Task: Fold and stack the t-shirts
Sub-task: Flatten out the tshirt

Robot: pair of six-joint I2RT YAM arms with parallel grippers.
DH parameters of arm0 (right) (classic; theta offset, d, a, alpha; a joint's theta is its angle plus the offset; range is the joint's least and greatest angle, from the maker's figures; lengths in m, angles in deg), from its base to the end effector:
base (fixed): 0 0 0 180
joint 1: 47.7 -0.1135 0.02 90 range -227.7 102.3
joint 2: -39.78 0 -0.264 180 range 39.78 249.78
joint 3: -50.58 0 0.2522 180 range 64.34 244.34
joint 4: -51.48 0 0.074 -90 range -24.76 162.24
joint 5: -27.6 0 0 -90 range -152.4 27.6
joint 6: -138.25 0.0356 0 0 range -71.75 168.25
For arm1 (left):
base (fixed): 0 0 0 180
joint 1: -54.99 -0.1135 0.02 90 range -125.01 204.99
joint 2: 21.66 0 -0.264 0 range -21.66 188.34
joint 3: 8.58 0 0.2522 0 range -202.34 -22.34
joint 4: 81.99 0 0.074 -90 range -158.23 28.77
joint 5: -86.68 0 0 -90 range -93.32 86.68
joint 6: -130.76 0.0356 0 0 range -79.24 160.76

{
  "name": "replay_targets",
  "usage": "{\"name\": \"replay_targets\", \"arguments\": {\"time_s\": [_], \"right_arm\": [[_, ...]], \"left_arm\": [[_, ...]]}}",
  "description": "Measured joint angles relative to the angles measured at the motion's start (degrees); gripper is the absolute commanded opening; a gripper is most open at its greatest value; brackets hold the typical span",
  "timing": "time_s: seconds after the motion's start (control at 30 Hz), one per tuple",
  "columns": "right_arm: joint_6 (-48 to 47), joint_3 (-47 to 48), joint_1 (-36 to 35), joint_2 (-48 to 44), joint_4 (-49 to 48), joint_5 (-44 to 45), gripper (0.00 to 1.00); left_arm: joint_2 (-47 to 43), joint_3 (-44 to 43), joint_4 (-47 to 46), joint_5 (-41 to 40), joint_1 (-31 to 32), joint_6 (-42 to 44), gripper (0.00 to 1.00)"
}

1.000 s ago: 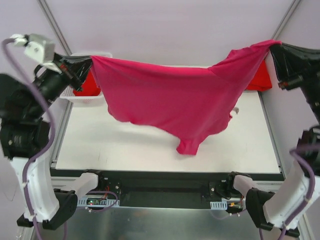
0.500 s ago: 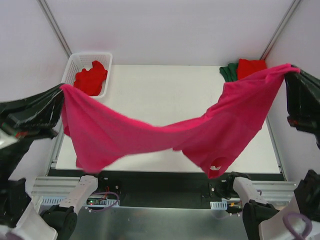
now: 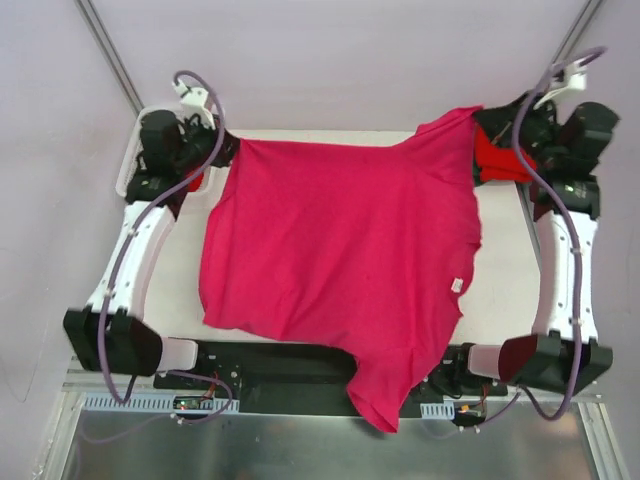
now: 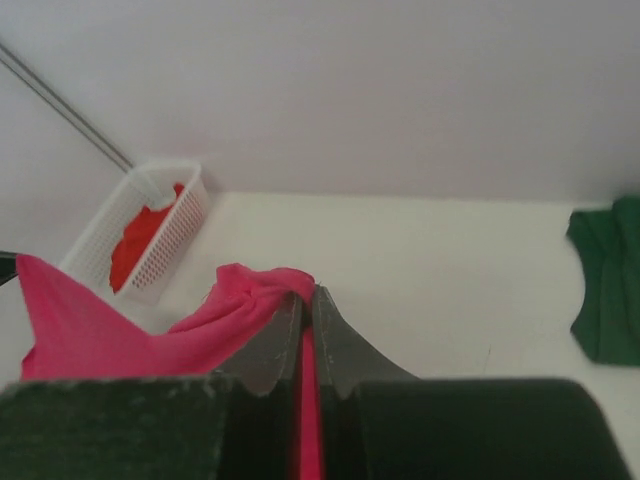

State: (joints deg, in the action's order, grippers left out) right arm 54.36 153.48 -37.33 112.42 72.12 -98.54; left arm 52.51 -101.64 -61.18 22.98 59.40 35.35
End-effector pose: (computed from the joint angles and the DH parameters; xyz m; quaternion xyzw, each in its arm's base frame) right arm 0.2599 -0.0262 0.5097 -0.1466 0.6411 0.1730 0.7332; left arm 0.2904 -0.0382 0.4456 0.1520 0.7014 -0.2209 0.6605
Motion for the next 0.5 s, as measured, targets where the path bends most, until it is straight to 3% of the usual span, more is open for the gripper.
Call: {"name": "replay_targets", "arguments": {"time_s": [0.17,0.37,0.5], "right_arm": [[-4.09,-9.7,-4.83,10.25,-0.66,1.62,0.01],[-6.67,-8.9,-8.2,24.76,-3.76,3.61,0.01],[-7.3,-6.29,-8.94,31.78,-3.17,5.35,0.01]], "left_arm": [[16.13,7.93,-8.66,-3.87,0.0,-1.73,0.0],[35.67,2.51,-14.34,-4.28,0.0,-4.98,0.0],[42.27,-2.54,-14.73,-4.11,0.0,-6.36,0.0]]}}
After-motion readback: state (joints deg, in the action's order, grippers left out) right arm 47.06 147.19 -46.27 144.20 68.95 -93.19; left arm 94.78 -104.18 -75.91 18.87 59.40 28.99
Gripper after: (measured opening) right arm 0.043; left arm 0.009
